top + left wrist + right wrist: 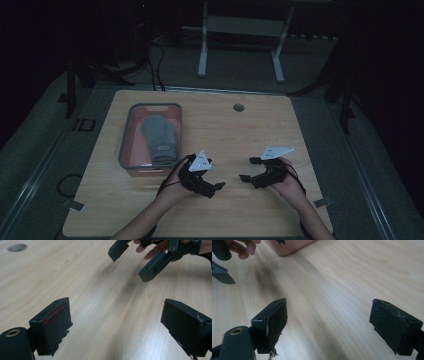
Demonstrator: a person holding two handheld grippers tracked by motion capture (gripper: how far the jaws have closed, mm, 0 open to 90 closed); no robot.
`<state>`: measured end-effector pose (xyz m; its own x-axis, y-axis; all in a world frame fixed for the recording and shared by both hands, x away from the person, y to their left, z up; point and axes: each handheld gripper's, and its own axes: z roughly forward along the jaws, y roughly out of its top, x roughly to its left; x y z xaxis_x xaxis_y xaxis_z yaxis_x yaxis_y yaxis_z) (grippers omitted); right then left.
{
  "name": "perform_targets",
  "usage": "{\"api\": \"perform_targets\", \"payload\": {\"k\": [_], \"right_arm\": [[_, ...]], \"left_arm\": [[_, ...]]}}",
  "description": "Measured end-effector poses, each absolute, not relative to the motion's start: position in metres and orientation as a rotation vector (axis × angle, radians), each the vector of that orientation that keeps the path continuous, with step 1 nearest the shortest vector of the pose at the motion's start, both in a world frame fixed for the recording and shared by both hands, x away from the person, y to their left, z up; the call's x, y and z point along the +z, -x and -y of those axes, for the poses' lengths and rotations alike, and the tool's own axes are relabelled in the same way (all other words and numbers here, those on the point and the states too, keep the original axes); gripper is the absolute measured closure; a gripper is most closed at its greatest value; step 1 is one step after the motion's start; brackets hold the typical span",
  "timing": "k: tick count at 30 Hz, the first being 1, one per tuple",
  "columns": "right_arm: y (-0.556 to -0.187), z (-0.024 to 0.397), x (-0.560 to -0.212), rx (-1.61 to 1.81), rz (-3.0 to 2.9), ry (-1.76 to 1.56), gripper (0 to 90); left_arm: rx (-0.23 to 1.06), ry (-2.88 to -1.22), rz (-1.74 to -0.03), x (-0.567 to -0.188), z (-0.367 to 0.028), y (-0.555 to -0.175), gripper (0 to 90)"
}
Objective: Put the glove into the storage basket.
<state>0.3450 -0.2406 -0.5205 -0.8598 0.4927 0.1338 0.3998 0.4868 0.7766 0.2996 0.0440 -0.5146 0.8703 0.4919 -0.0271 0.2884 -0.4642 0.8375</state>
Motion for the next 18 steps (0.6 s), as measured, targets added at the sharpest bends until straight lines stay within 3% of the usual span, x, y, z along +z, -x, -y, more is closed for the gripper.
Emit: {"api": "perform_targets", "payload": {"k": [18], "right_arm": [[-0.311,0.293,-0.543,1.302,-2.545,-0.794,14.1]], "left_arm": [[0.214,-2.091,-0.528,-0.539,-0.027,-0.287,9.7]]}}
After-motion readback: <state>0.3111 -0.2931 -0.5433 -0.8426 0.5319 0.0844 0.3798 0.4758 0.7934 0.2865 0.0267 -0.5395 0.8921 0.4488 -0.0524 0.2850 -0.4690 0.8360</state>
